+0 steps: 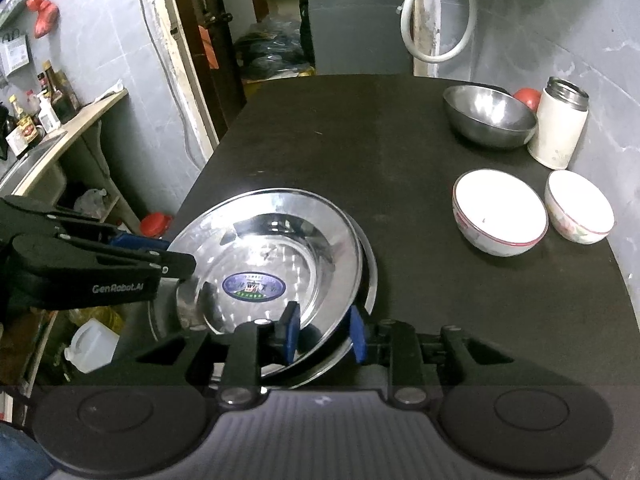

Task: Organize plates and bowls
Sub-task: 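Open both grippers to release the logo plate on the stack, then move both grippers toward the steel bowl beside the thermos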

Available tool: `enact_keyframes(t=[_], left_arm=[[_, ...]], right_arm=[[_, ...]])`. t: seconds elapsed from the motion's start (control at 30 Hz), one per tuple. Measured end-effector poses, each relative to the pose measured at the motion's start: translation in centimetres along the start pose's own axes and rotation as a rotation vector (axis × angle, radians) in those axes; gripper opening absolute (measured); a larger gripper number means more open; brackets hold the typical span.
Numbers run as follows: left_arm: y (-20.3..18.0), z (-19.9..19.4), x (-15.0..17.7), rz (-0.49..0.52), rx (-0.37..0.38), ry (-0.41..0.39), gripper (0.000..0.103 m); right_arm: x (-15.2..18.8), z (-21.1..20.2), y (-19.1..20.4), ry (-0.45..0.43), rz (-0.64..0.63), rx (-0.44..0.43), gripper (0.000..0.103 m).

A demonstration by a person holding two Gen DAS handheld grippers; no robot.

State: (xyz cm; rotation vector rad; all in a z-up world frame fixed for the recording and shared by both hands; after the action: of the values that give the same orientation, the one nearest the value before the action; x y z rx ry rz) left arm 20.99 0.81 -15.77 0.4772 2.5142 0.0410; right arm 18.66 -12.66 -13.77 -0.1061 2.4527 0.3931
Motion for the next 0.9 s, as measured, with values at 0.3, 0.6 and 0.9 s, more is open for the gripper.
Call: enact_keyframes(t=[0.3, 0.6, 0.9], left_arm=[[0.6, -1.7, -0.5, -0.019, -0.053, -0.032, 0.056], [-0.9, -5.3, -1.4, -0.013, -0.171, -0.099, 0.097], [-5.5, -6.3, -0.2, 0.057, -0.177, -0.062, 0.099]], right_arm=[[0.3, -0.8, -0.6, -0.018, 0.004, -0.009, 0.064], [0.5, -5.6, -4.5, -0.145, 0.089, -0.013, 0.102], [2.3, -7.9, -6.8, -0.18, 0.132, -0.015, 0.103]])
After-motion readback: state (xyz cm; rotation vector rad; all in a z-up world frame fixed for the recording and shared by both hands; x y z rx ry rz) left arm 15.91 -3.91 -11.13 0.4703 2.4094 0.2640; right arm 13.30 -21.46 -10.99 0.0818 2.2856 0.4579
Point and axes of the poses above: each gripper's, at about its wrist camera, not at the fingertips, and z roughly the way its jaws point, y to its left, x to its underside, the point moved 10 cm from there along z, roughly the way its jaws point, and after that the axes turned 12 degrees about z, right-handed, at the moved point
